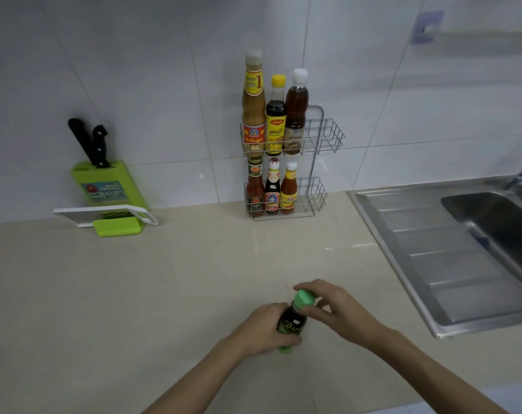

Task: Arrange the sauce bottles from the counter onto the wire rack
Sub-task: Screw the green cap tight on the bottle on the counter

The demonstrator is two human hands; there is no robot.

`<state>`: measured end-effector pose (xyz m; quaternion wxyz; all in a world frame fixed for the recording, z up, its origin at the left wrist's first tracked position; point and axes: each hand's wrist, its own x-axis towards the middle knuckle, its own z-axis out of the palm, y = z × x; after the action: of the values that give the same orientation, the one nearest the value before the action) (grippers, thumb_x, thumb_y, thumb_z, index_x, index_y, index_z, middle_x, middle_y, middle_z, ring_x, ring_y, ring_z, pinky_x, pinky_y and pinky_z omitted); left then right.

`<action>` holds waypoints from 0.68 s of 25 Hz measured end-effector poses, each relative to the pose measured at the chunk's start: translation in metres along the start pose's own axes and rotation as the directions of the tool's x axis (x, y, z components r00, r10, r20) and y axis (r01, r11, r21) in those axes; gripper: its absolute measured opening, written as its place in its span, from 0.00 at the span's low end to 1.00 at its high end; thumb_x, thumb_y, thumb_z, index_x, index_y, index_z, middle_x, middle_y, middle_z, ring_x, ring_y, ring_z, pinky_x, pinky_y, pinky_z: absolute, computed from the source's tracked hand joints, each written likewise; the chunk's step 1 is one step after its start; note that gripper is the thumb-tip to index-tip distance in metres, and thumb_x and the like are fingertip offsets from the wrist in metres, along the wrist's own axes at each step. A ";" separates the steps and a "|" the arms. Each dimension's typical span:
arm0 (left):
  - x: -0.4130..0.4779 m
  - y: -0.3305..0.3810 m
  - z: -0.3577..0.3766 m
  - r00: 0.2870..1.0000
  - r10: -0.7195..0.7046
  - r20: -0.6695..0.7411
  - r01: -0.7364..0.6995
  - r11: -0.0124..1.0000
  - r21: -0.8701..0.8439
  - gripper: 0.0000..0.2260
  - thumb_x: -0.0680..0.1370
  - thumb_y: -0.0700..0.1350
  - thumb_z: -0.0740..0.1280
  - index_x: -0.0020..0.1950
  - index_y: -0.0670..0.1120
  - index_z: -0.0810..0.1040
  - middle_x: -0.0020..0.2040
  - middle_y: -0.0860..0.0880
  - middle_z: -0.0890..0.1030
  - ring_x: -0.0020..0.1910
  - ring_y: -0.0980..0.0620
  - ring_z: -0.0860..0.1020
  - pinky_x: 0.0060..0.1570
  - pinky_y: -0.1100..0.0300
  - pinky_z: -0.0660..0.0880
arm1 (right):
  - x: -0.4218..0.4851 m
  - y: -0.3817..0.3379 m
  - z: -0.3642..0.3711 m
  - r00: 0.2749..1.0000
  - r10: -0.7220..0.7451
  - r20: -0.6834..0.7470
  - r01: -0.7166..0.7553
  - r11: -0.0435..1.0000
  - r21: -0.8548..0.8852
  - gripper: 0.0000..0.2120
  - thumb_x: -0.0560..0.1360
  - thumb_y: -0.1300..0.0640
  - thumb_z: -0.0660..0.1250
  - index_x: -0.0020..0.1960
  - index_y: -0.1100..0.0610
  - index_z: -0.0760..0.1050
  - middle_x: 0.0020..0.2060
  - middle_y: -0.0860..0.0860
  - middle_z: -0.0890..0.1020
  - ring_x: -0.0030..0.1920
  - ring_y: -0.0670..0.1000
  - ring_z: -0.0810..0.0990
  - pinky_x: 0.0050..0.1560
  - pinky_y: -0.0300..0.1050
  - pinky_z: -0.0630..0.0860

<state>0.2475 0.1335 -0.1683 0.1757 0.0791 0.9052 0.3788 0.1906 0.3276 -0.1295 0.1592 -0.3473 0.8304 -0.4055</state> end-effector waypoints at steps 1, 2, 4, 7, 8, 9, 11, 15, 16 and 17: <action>0.002 0.000 -0.003 1.000 -0.001 0.003 0.001 1.000 0.015 0.19 0.70 0.55 0.71 0.53 0.45 0.75 0.50 0.45 0.80 0.48 0.48 0.78 0.48 0.53 0.75 | 0.003 -0.001 0.001 1.000 -0.007 -0.022 0.007 1.000 -0.016 0.16 0.76 0.54 0.66 0.64 0.51 0.73 0.52 0.46 0.78 0.52 0.45 0.78 0.51 0.42 0.78; 0.003 -0.001 -0.006 1.000 -0.006 0.016 0.006 1.000 0.019 0.19 0.70 0.55 0.71 0.54 0.45 0.75 0.50 0.45 0.80 0.48 0.47 0.78 0.48 0.53 0.75 | 0.005 -0.001 -0.002 1.000 -0.018 -0.011 0.018 1.000 -0.013 0.15 0.77 0.55 0.66 0.63 0.51 0.73 0.52 0.47 0.78 0.52 0.45 0.78 0.51 0.43 0.78; 0.003 -0.006 -0.012 0.999 -0.008 0.047 0.008 1.000 0.005 0.19 0.70 0.55 0.71 0.54 0.45 0.75 0.50 0.44 0.81 0.48 0.46 0.79 0.49 0.51 0.75 | 0.010 -0.003 -0.010 0.996 -0.061 0.058 0.061 0.998 -0.002 0.15 0.77 0.57 0.65 0.63 0.52 0.73 0.54 0.49 0.77 0.54 0.46 0.77 0.51 0.42 0.78; 0.004 -0.011 -0.016 0.999 -0.005 0.049 0.005 1.000 0.013 0.20 0.68 0.56 0.71 0.53 0.45 0.75 0.49 0.44 0.81 0.47 0.45 0.79 0.50 0.48 0.77 | 0.016 -0.004 -0.018 0.990 -0.065 0.129 0.064 0.998 0.010 0.15 0.77 0.56 0.66 0.64 0.52 0.73 0.57 0.49 0.77 0.57 0.47 0.77 0.52 0.41 0.79; 0.004 -0.012 -0.017 0.999 -0.007 0.039 0.007 1.000 0.008 0.20 0.68 0.56 0.71 0.53 0.45 0.75 0.49 0.44 0.81 0.47 0.46 0.79 0.50 0.47 0.77 | 0.018 -0.006 -0.017 0.989 -0.062 0.131 0.062 0.998 0.001 0.15 0.77 0.56 0.66 0.63 0.52 0.73 0.56 0.49 0.77 0.56 0.47 0.78 0.52 0.41 0.79; 0.003 -0.011 -0.017 0.999 -0.006 0.036 0.006 1.000 0.001 0.20 0.68 0.56 0.71 0.53 0.45 0.75 0.49 0.44 0.81 0.47 0.46 0.79 0.50 0.47 0.77 | 0.019 -0.008 -0.014 0.990 -0.067 0.123 0.071 0.997 -0.021 0.15 0.77 0.55 0.66 0.63 0.51 0.73 0.56 0.48 0.77 0.55 0.46 0.78 0.52 0.40 0.79; 0.003 -0.009 -0.016 0.999 -0.008 0.032 0.008 1.000 -0.005 0.20 0.68 0.56 0.71 0.52 0.45 0.75 0.48 0.44 0.81 0.47 0.46 0.79 0.49 0.47 0.77 | 0.019 -0.009 -0.009 0.992 -0.078 0.102 0.086 0.994 -0.074 0.15 0.76 0.54 0.66 0.62 0.51 0.73 0.54 0.47 0.78 0.53 0.46 0.78 0.52 0.39 0.77; -0.001 -0.010 -0.012 0.999 -0.031 0.034 0.031 0.999 0.006 0.20 0.68 0.57 0.71 0.51 0.46 0.75 0.48 0.45 0.81 0.46 0.47 0.79 0.48 0.50 0.77 | 0.019 -0.012 -0.007 0.997 0.035 0.066 -0.029 0.995 -0.091 0.14 0.73 0.54 0.70 0.58 0.54 0.76 0.49 0.49 0.81 0.46 0.45 0.78 0.47 0.38 0.77; -0.002 -0.010 -0.011 0.999 -0.038 0.029 0.037 0.999 0.014 0.19 0.68 0.56 0.71 0.51 0.45 0.75 0.48 0.45 0.81 0.46 0.47 0.79 0.47 0.52 0.76 | 0.019 -0.013 -0.004 0.997 0.056 0.045 -0.049 0.990 -0.132 0.14 0.73 0.52 0.70 0.56 0.54 0.77 0.48 0.49 0.80 0.44 0.46 0.78 0.45 0.39 0.76; -0.003 -0.010 -0.009 0.999 -0.045 0.020 0.045 0.999 0.014 0.19 0.68 0.56 0.71 0.51 0.45 0.75 0.47 0.46 0.81 0.45 0.47 0.79 0.45 0.53 0.75 | 0.018 -0.015 0.002 0.998 0.062 0.019 -0.057 0.977 -0.205 0.13 0.73 0.51 0.70 0.55 0.55 0.76 0.46 0.49 0.80 0.42 0.47 0.78 0.43 0.40 0.76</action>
<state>0.2465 0.1197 -0.1688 0.1929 0.0637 0.9074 0.3679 0.1856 0.3077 -0.1186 0.1450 -0.3419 0.8757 -0.3087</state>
